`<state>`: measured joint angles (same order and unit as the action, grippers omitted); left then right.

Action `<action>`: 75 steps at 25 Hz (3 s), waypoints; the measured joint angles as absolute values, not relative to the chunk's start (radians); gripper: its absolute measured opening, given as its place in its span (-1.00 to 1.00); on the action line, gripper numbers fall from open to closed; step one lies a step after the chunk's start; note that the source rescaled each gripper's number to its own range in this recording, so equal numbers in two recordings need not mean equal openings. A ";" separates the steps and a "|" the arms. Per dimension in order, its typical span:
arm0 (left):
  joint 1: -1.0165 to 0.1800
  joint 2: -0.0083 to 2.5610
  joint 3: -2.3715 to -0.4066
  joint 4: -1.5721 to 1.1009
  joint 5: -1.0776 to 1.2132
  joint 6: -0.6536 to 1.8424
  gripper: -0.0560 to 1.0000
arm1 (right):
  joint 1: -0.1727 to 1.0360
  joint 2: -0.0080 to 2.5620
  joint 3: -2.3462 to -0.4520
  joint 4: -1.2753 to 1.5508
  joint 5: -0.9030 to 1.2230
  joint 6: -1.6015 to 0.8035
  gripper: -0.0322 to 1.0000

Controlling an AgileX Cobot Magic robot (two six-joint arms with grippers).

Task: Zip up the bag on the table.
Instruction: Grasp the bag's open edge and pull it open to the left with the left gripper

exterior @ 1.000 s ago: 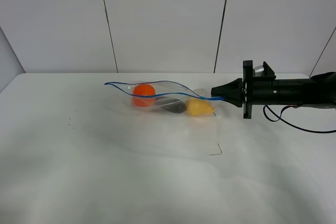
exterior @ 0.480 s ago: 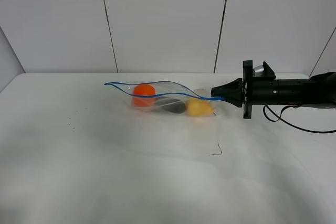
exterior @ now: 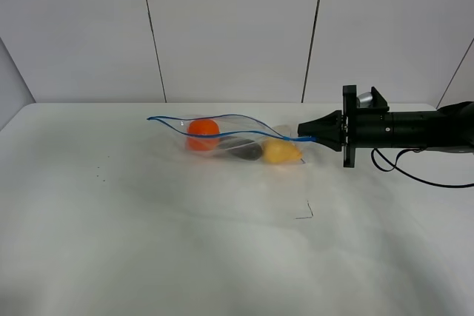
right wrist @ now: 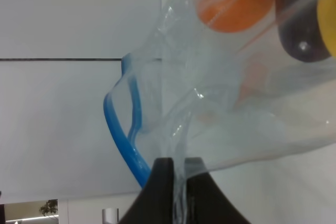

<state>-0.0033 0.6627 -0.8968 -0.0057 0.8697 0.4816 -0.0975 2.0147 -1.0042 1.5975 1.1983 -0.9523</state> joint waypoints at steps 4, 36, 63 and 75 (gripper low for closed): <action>-0.003 0.756 -0.897 -0.012 0.732 0.676 0.86 | -0.097 2.015 -1.004 1.598 1.198 -0.952 -0.94; -0.775 1.465 -0.897 -0.220 -0.124 0.912 0.83 | -0.097 2.015 -1.004 1.598 1.198 -0.958 -0.94; -0.899 1.969 -0.900 -0.058 -0.880 1.006 0.64 | -0.097 2.015 -1.004 1.597 1.198 -0.959 -0.94; -0.872 2.020 -0.944 -0.056 -0.931 1.006 0.02 | -0.097 2.015 -1.004 1.581 1.198 -0.959 -0.94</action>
